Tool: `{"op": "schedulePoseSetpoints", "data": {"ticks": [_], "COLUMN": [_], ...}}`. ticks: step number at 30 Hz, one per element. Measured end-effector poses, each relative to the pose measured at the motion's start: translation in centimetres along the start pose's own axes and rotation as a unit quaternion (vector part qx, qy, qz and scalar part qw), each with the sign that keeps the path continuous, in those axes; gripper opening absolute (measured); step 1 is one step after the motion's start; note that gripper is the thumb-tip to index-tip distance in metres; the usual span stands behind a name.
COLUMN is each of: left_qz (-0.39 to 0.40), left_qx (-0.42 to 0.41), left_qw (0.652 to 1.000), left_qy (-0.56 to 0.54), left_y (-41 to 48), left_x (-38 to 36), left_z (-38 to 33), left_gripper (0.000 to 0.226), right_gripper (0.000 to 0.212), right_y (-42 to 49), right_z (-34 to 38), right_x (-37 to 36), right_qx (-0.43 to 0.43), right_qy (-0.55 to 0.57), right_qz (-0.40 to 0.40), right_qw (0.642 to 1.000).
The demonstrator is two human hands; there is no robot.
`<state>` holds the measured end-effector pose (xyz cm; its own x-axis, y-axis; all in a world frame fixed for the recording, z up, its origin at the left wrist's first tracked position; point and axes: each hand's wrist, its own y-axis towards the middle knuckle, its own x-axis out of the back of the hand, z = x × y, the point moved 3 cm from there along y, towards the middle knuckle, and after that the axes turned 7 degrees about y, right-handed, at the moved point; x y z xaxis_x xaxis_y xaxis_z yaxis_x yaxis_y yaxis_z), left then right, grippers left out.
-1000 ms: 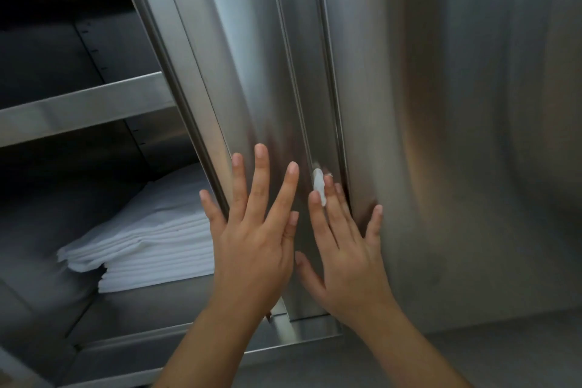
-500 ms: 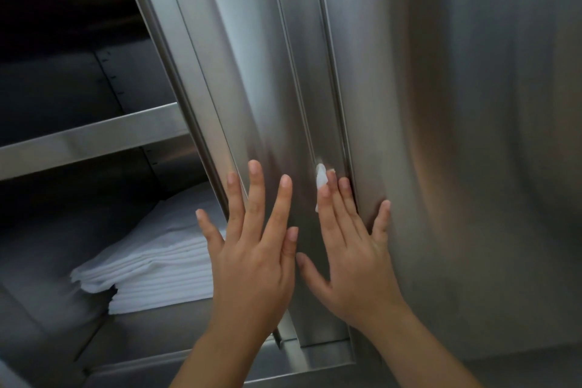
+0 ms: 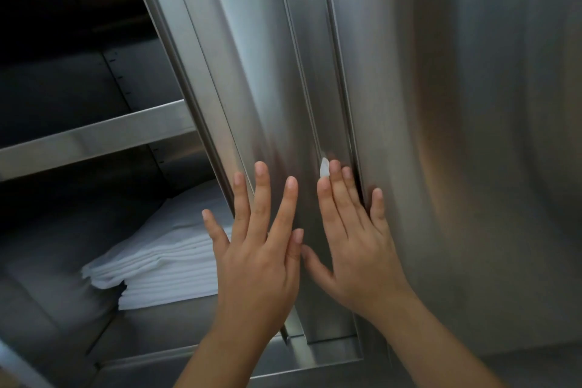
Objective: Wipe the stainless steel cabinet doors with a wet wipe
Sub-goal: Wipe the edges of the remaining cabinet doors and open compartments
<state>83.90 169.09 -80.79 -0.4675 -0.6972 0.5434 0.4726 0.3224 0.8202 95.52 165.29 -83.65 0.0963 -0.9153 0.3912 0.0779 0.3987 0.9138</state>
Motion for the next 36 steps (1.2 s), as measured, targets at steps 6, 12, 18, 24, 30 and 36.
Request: {"op": "schedulePoseSetpoints", "data": {"ticks": [6,12,18,24,30,36], "left_qz": [0.004,0.013,-0.017,-0.047,-0.054,-0.097], "left_qx": [-0.007,0.000,0.007,-0.023,-0.036,-0.041], "left_qw": [1.000,1.000,0.999,0.997,0.996,0.992], "left_qy": [0.016,0.023,0.034,0.054,0.068,0.071], "left_y": [0.0,0.7,5.0,10.7,16.3,22.0], "left_x": [0.1,0.2,0.7,1.6,3.0,5.7], "left_z": [0.1,0.7,1.4,3.1,4.4,5.9], "left_gripper": [0.054,0.054,0.056,0.057,0.058,0.059], "right_gripper": [0.073,0.075,0.074,0.071,0.070,0.072], "right_y": [0.0,-0.2,2.8,9.3,15.7,19.7], "right_z": [0.3,-0.4,-0.4,0.3,0.7,0.8], "right_x": [0.1,0.5,1.9,4.1,6.4,7.8], "right_qx": [-0.005,0.009,0.031,0.029,0.042,0.062], "right_qy": [-0.003,-0.038,-0.050,-0.045,-0.064,-0.071], "right_qz": [0.000,0.029,0.019,-0.016,-0.013,-0.016], "right_qw": [1.000,0.999,0.998,0.998,0.997,0.995]}}
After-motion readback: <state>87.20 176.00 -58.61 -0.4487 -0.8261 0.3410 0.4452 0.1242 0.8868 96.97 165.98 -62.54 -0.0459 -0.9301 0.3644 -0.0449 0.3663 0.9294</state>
